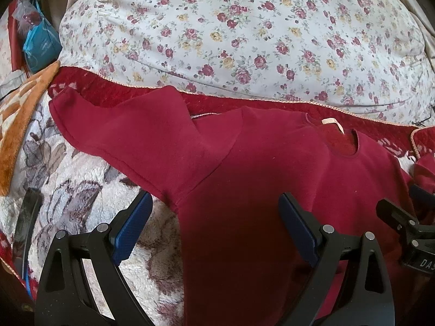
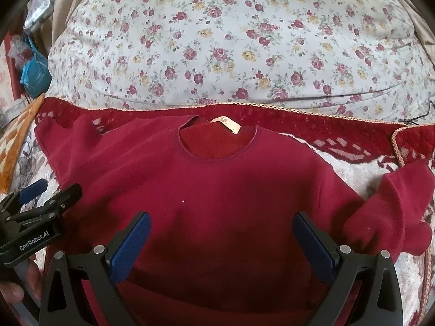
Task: Fold small clothes
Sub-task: 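Move the left tool to a sweatshirt sleeve cuff and close on it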
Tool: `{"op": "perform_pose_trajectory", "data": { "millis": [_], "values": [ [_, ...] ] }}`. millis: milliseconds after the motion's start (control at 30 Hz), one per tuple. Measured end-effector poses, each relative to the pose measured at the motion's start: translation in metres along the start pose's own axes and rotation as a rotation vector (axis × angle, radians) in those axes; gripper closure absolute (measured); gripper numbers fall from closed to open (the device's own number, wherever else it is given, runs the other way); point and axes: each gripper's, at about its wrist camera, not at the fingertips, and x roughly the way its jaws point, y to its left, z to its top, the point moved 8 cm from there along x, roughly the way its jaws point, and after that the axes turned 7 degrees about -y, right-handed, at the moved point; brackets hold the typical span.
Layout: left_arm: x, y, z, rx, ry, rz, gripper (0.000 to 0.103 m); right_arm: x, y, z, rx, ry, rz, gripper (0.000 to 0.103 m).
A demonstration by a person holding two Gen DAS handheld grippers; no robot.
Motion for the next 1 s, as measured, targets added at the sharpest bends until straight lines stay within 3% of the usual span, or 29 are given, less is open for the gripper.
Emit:
{"op": "perform_pose_trajectory", "data": {
  "millis": [300, 567, 767, 1000],
  "values": [
    [0.000, 0.019, 0.002, -0.024, -0.001, 0.033, 0.009, 0.004, 0.002, -0.002, -0.008, 0.008, 0.004, 0.000],
    [0.004, 0.100, 0.021, -0.153, 0.002, 0.190, 0.009, 0.008, 0.004, -0.006, -0.011, 0.031, 0.017, 0.000],
    [0.028, 0.175, 0.038, -0.261, 0.032, 0.285, 0.009, 0.013, 0.003, -0.008, -0.002, 0.056, 0.025, 0.000],
    [0.054, 0.243, 0.065, -0.303, 0.025, 0.416, 0.009, 0.018, 0.001, -0.010, 0.001, 0.072, 0.031, 0.000]
  ]
}}
